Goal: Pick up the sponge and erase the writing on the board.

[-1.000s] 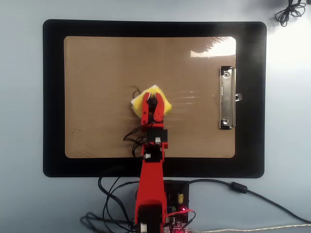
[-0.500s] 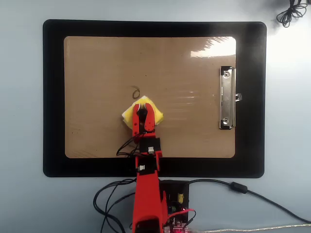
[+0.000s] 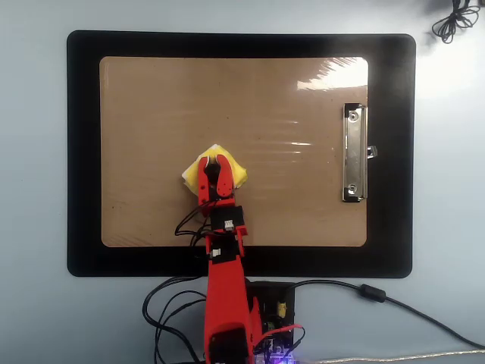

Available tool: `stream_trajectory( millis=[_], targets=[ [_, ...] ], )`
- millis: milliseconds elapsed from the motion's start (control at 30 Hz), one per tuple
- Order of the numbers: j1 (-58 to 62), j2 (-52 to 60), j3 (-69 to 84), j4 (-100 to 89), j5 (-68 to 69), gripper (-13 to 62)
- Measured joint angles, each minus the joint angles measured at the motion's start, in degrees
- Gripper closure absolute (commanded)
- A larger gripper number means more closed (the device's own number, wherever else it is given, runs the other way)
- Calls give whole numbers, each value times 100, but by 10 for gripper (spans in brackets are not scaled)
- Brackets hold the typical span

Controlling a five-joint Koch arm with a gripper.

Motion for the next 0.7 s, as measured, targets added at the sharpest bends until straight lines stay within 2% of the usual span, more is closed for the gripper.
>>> stream_trajectory(
  millis=[67,167,233,300,333,400,467,633,700],
  targets=[
    [-9,-984,-1020,-62,-9,574],
    [-35,-2936,-3560,-176,0,574],
    [-44,-3243,-3709,-211,-9,574],
    [-114,-2619,-2830,-255,-9,574],
    [-246,-1942,-1907,-264,-18,574],
    [-844,-721,-527,-220,-123,574],
    [-1740,141,229,-114,-501,574],
    [-4052,316,202,-9,-1538,573],
    [-4421,316,158,-9,-1635,574]
  ],
)
